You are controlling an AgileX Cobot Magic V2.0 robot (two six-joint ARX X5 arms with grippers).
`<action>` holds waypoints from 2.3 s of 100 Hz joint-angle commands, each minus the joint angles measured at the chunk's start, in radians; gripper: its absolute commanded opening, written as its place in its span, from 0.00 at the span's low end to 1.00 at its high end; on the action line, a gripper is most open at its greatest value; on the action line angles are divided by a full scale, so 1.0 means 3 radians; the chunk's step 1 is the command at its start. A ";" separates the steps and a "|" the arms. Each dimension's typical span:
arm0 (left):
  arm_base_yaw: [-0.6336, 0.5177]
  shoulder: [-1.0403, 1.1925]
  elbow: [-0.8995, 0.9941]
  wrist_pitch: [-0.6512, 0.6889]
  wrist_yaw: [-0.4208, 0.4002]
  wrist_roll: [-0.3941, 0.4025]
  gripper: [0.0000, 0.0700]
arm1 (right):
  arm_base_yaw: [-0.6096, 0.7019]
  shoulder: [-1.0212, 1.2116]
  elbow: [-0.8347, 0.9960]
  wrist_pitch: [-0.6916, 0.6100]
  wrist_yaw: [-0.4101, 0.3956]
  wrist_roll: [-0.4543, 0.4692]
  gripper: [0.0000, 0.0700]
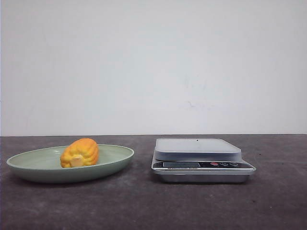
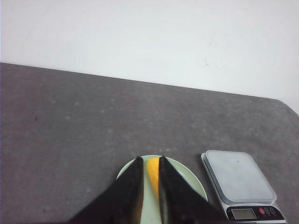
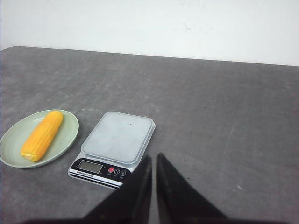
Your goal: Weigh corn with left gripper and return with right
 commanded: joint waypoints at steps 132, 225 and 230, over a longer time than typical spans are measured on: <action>0.2326 -0.1120 -0.2782 0.2257 0.1423 0.0655 0.04 | 0.0017 -0.0008 0.0024 0.0104 0.0000 0.0057 0.01; 0.2435 -0.1120 -0.3089 0.2155 0.1494 0.0650 0.04 | 0.0017 -0.0009 0.0024 0.0106 0.0001 0.0057 0.01; 0.2435 -0.1120 -0.3089 0.2155 0.1494 0.0650 0.04 | 0.0017 -0.0009 0.0024 0.0104 0.0001 0.0057 0.01</action>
